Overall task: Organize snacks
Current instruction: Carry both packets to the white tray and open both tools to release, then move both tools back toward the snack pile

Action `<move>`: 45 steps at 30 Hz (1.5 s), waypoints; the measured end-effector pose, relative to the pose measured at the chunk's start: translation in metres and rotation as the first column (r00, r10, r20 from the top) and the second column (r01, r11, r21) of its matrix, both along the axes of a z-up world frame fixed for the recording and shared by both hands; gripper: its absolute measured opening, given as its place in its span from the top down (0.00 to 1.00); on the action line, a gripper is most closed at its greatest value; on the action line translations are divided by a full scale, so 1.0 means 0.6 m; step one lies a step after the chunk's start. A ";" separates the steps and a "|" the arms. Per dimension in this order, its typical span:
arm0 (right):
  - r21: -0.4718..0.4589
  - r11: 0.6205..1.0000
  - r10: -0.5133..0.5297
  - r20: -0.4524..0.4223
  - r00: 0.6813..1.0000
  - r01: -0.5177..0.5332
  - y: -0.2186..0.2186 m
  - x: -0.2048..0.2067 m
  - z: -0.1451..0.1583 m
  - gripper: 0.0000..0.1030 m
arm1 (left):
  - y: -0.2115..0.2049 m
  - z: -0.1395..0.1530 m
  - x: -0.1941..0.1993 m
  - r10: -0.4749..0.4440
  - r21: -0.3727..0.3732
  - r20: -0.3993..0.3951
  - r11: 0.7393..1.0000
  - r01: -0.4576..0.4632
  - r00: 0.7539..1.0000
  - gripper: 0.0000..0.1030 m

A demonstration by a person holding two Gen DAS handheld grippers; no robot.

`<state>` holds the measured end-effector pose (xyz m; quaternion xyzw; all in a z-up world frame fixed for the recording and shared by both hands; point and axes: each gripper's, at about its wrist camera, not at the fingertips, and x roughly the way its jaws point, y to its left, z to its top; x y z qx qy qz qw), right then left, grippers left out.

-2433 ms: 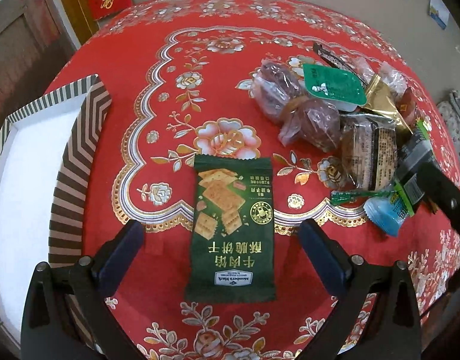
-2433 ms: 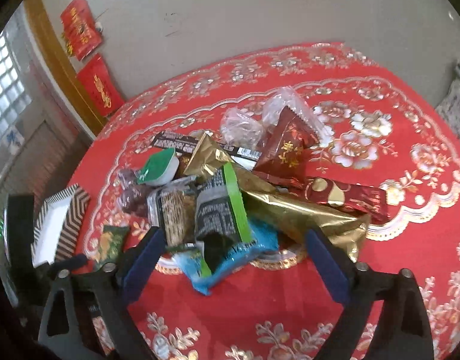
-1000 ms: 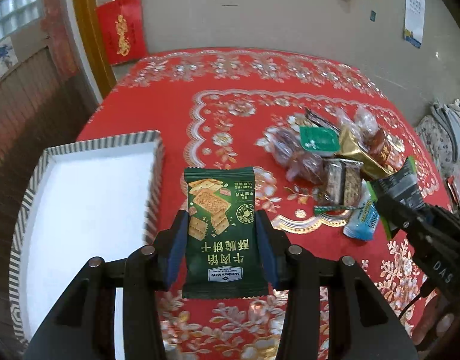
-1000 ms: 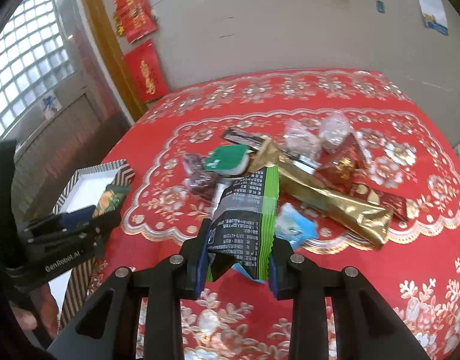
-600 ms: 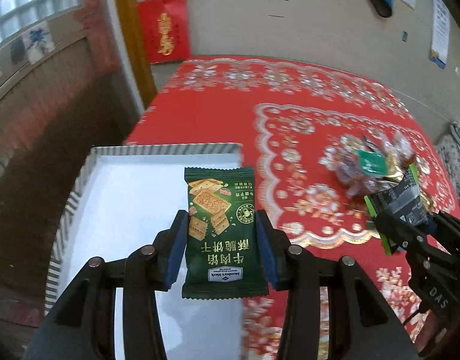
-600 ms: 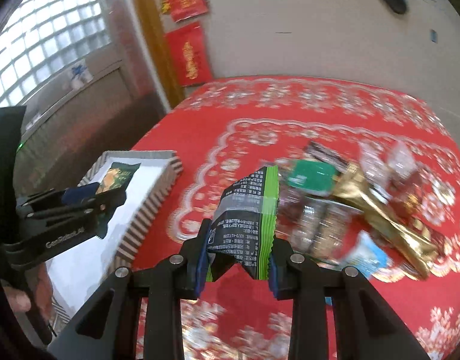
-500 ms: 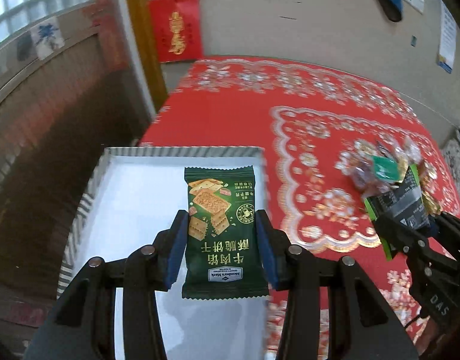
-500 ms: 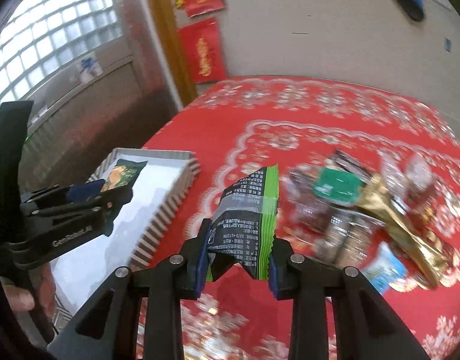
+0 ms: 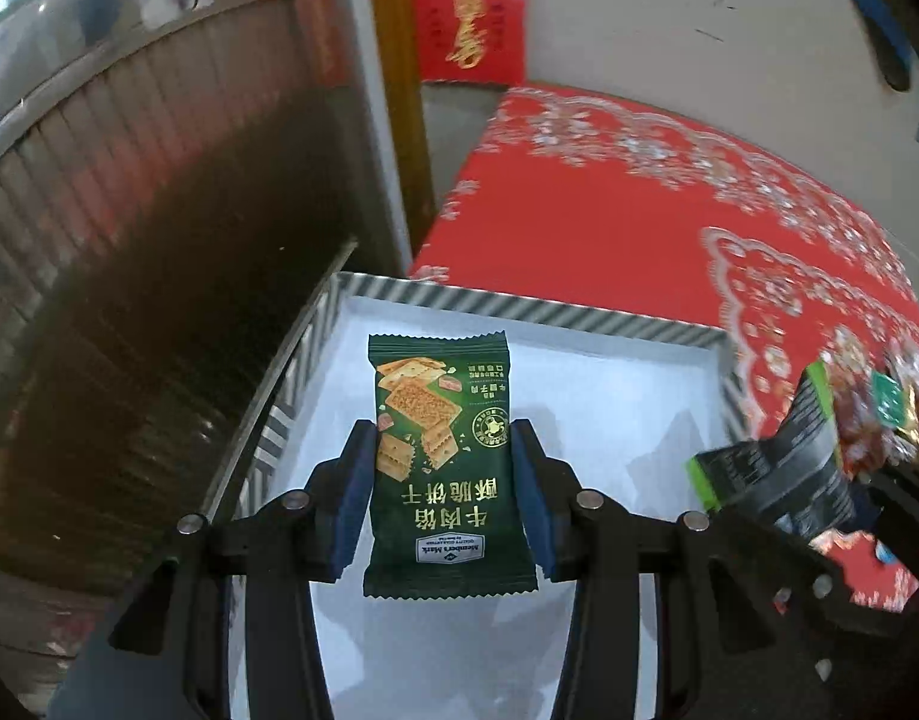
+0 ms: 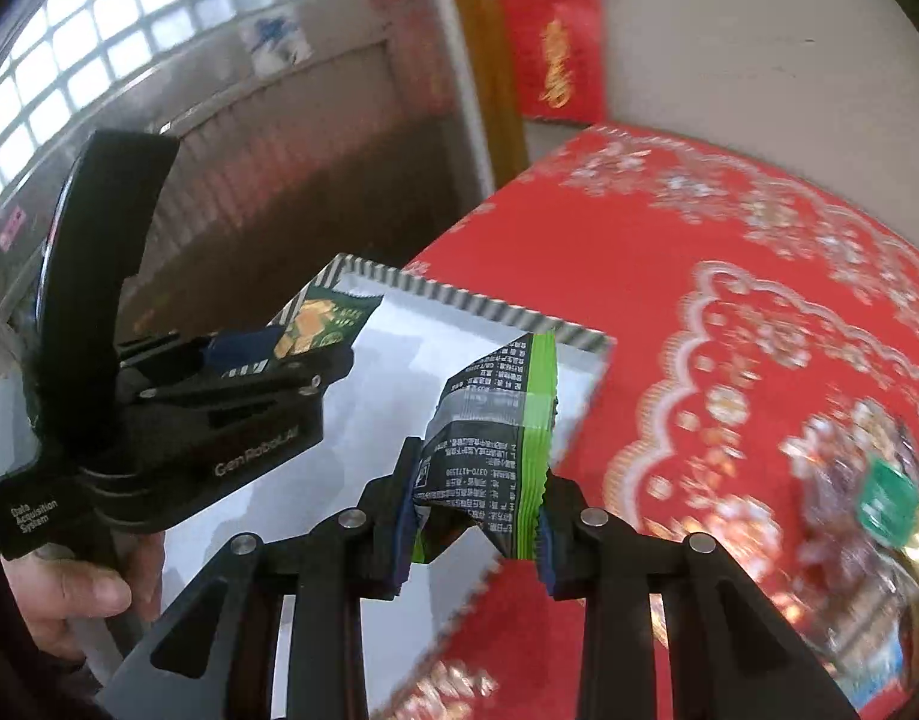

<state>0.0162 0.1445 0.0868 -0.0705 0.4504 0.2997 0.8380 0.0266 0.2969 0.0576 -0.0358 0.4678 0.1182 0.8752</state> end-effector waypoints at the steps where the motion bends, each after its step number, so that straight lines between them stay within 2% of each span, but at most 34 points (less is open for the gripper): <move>1: -0.007 1.000 0.019 -0.011 1.000 -0.019 0.013 0.006 -0.006 0.69 | 0.007 -0.005 0.005 0.008 -0.003 -0.006 1.000 -0.008 1.000 0.59; 12: -0.063 0.993 0.096 -0.104 0.990 -0.103 0.082 0.047 -0.068 0.69 | 0.033 -0.049 0.038 0.034 -0.028 -0.058 0.999 -0.036 0.998 0.59; 22: -0.087 0.988 0.116 -0.127 0.985 -0.128 0.097 0.056 -0.084 0.66 | 0.029 -0.060 0.048 0.035 -0.005 -0.074 0.999 -0.036 0.997 0.59; 25: -0.106 0.987 0.107 -0.117 0.987 -0.120 0.095 0.057 -0.084 0.56 | 0.027 -0.062 0.049 0.038 0.005 -0.084 0.999 -0.038 0.996 0.57; 26: -0.111 0.987 0.102 -0.110 0.989 -0.115 0.094 0.057 -0.083 0.50 | 0.029 -0.063 0.050 0.042 -0.004 -0.087 0.999 -0.042 0.995 0.55; 27: -0.118 0.988 0.093 -0.099 0.991 -0.104 0.092 0.057 -0.080 0.47 | 0.032 -0.065 0.051 0.044 -0.020 -0.090 0.999 -0.046 0.995 0.54; 29: -0.125 0.989 0.077 -0.062 0.995 -0.084 0.085 0.055 -0.069 0.46 | 0.036 -0.066 0.054 0.051 -0.033 -0.095 0.998 -0.054 0.994 0.53; 33: -0.115 0.992 0.052 -0.019 0.998 -0.054 0.067 0.052 -0.046 0.43 | 0.041 -0.060 0.050 0.058 -0.047 -0.088 0.997 -0.063 0.994 0.39; 38: -0.056 0.998 0.013 0.026 1.000 -0.011 0.021 0.029 -0.009 0.37 | 0.045 -0.028 0.022 0.073 -0.090 -0.042 0.993 -0.077 0.996 0.39; 41: -0.010 1.000 -0.019 0.040 0.999 0.019 -0.018 0.007 0.005 0.29 | 0.032 -0.008 -0.006 0.057 -0.096 -0.013 0.994 -0.058 0.998 0.35; 45: 0.034 0.997 -0.066 0.036 0.997 0.065 -0.079 -0.020 0.012 0.29 | -0.004 0.019 -0.044 0.007 -0.086 0.028 0.996 -0.004 1.000 0.33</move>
